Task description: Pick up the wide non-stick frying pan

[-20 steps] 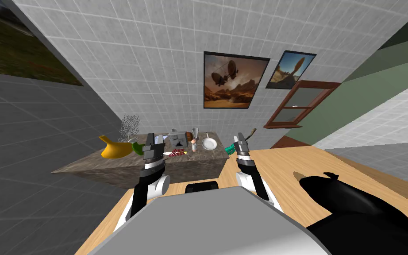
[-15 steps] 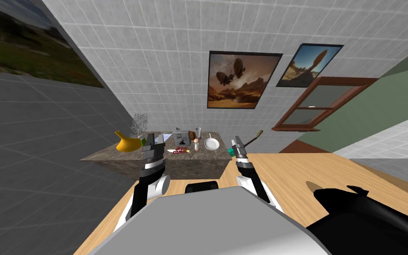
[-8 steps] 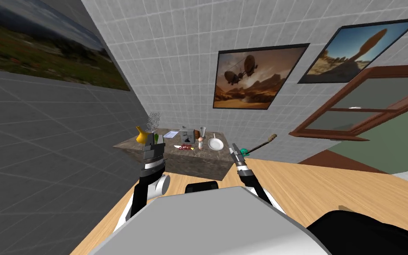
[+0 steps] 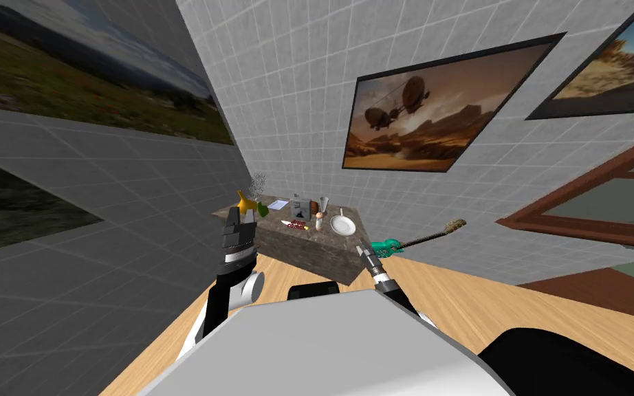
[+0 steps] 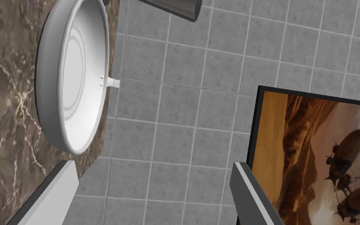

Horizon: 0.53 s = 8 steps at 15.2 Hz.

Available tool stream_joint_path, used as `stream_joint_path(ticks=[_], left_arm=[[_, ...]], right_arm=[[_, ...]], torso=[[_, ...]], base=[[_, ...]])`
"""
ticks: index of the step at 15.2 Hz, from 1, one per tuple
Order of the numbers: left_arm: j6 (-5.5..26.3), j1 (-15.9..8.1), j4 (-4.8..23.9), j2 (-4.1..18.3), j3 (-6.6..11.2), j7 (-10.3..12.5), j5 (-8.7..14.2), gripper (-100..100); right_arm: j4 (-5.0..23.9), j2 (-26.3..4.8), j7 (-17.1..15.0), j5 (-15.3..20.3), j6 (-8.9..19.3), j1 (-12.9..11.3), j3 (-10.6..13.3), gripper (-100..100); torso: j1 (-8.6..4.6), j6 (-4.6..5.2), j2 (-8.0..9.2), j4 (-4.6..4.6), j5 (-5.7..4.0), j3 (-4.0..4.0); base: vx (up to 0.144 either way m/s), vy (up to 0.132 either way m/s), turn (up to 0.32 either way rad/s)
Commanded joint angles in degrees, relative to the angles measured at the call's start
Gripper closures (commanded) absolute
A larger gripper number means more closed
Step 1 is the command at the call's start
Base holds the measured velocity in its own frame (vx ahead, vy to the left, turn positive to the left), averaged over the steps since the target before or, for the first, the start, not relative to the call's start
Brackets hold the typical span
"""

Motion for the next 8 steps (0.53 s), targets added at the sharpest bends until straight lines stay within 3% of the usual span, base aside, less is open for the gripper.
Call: stream_joint_path(ticks=[1, 3, 4, 7, 8], left_arm=[[0.0, 0.0, 0.0, 0.0, 0.00, 0.0, 0.0, 0], [0.0, 0.0, 0.0, 0.0, 0.00, 0.0, 0.0, 0], [0.0, 0.0, 0.0, 0.0, 0.01, 0.0, 0.0, 0], [0.0, 0.0, 0.0, 0.0, 0.00, 0.0, 0.0, 0], [0.0, 0.0, 0.0, 0.0, 0.00, 0.0, 0.0, 0]], right_arm=[[2.9, -2.9, -2.2, -1.5, 0.4, 2.1, 1.5, -100], [3.4, -4.1, -2.2, -1.5, 0.4, 2.1, 1.5, -100], [5.4, -6.4, -3.7, -2.5, 0.4, 4.0, 2.7, -100], [8.2, -9.7, -5.3, -3.6, 0.4, 6.0, 3.9, -100], [9.8, -11.4, -6.9, -4.7, 0.3, 7.9, 5.1, -100]], torso=[[0.00, 0.00, 0.00, 0.00, 0.00, 0.00], [-0.02, 0.00, -0.02, 0.00, -0.01, -0.01], [0.00, 0.03, -0.04, -0.01, -0.01, -0.02], [0.02, -0.02, -0.04, -0.02, 0.01, -0.03], [0.00, 0.00, -0.04, -0.01, 0.01, -0.03]], base=[[-0.028, -0.016, 0.382], [-0.024, -0.013, 0.192], [-0.022, -0.003, 0.269], [-0.025, -0.007, 0.375], [-0.025, -0.010, 0.399]])
